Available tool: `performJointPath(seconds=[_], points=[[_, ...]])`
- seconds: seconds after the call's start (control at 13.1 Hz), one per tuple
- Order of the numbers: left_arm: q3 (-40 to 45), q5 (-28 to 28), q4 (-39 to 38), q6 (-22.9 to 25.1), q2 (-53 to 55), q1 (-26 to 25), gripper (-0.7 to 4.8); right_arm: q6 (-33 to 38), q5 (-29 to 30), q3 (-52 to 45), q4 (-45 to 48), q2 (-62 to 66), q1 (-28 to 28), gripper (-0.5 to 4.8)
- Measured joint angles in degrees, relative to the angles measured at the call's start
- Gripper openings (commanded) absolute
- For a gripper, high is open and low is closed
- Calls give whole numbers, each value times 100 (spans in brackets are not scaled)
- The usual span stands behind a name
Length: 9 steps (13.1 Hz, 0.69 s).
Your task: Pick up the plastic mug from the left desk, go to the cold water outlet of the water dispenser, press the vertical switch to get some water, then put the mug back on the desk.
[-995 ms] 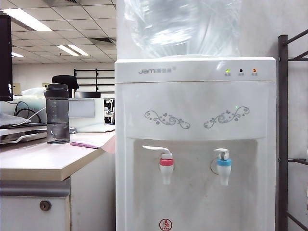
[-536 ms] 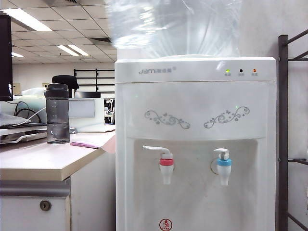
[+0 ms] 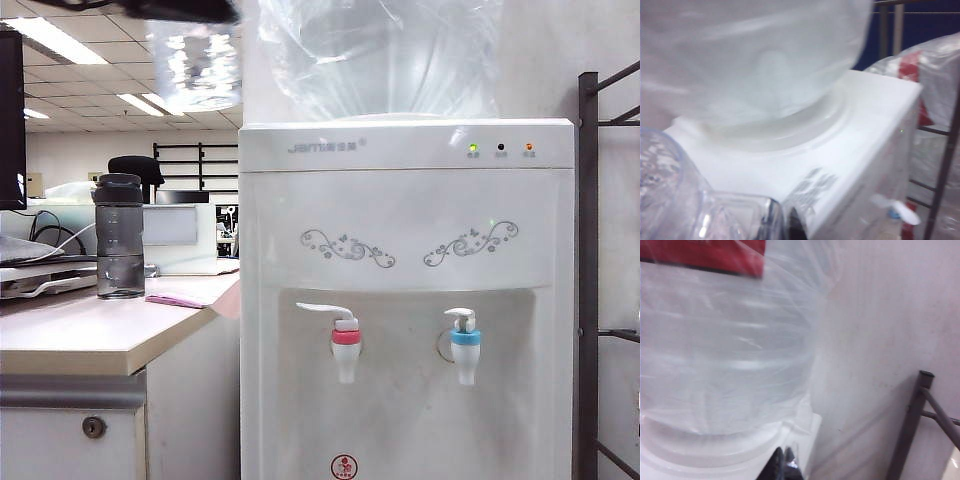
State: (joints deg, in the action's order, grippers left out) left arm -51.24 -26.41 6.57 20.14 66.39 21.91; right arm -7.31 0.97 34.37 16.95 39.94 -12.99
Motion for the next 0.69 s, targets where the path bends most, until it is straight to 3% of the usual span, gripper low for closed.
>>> performJointPath(seconds=[0.69], points=[[0, -466, -57, 446, 476, -1305, -6, 0, 205, 0, -11, -2, 0, -1]])
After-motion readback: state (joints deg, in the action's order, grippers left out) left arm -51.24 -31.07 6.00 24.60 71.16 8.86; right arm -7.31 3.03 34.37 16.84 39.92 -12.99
